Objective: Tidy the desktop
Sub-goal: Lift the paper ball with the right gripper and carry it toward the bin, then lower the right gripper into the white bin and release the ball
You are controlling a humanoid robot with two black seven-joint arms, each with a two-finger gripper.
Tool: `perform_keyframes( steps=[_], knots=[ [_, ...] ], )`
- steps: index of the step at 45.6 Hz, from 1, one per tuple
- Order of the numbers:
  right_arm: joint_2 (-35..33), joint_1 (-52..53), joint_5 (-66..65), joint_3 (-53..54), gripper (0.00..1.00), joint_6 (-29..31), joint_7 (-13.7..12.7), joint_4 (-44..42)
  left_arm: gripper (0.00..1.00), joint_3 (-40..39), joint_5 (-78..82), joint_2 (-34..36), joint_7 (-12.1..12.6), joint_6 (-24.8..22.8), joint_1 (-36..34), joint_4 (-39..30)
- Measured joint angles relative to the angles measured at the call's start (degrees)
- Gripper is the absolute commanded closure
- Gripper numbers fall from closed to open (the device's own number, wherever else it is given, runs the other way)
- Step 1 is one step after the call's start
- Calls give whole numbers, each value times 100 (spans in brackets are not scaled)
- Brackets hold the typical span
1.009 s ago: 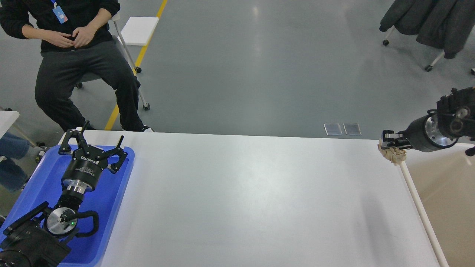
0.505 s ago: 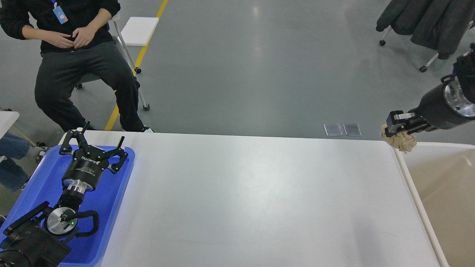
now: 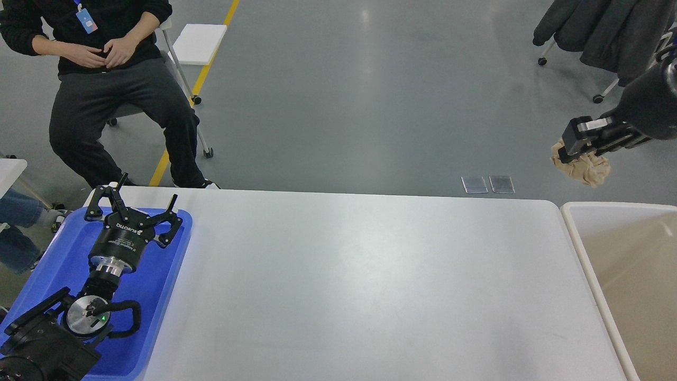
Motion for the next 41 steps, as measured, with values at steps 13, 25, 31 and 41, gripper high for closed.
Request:
perform_keyframes(
  steps=[13, 25, 31, 41],
  knots=[
    [-182, 152, -7, -35, 100, 65, -1, 8, 1, 0, 0, 0, 0, 0, 0, 0],
    [-440, 192, -49, -150, 100, 83, -32, -5, 1, 0, 0, 0, 0, 0, 0, 0],
    [-652, 194, -226, -219, 100, 86, -48, -25, 1, 0, 0, 0, 0, 0, 0, 0],
    [-1086, 97, -496, -310, 100, 88, -64, -73, 1, 0, 0, 0, -1, 0, 0, 0]
  ],
)
